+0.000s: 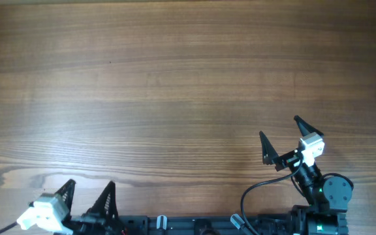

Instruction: Untangle cables

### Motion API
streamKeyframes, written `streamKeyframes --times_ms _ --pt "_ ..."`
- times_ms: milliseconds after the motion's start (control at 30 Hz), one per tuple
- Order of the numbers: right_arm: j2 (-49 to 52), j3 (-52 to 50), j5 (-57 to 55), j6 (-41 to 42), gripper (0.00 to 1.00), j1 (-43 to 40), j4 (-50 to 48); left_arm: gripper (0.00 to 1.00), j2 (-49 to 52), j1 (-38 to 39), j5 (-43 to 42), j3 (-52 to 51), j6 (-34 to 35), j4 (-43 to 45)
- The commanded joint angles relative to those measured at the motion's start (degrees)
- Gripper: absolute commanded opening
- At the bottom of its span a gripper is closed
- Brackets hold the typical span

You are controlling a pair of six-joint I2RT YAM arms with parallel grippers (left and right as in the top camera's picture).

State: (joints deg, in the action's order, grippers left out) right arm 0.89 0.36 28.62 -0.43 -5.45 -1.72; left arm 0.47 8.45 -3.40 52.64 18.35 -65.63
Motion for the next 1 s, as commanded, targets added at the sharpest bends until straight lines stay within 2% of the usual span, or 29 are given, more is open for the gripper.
streamKeyframes --times_ms 0,167,267,400,467,567,733,833,967 --pt "-0.7 -0.1 -0.4 0.5 1.0 0.0 -0.2 1.0 -0.2 -0.4 -1.4 -4.5 -1.4 4.7" --pt "-0.7 -0.1 -0.4 0.6 1.0 0.0 -0.2 1.0 -0.2 -0.4 -6.2 -13.5 -1.6 17.5" --pt "-0.7 -0.1 -0.4 0.5 1.0 0.0 -0.2 1.0 -0.2 -0.4 -9.8 -22.0 -1.6 29.9" --pt "-0.7 -0.1 -0.4 0.5 1.0 0.0 -0.2 1.0 -0.2 -0.3 -12.9 -36.3 -1.6 52.7" --pt "-0.7 -0.1 -0.4 0.5 1.0 0.0 -0.2 1.0 -0.2 -0.3 -13.8 -43.8 -1.5 66.9" --pt "-0.7 -0.1 -0.4 0.6 1.0 0.0 -0.2 1.0 -0.2 -0.3 -11.7 -51.7 -1.4 81.3" --pt "-0.7 -0.1 -0.4 0.6 1.0 0.0 -0.2 1.0 -0.2 -0.3 -3.7 -52.3 -1.4 81.0" --pt "-0.7 -0.1 -0.4 0.6 0.99 0.0 -0.2 1.0 -0.2 -0.3 0.6 -52.3 -1.4 74.5" --pt "-0.7 -0.1 -0.4 0.6 0.99 0.0 -0.2 1.0 -0.2 -0.4 1.8 -52.3 -1.5 64.3"
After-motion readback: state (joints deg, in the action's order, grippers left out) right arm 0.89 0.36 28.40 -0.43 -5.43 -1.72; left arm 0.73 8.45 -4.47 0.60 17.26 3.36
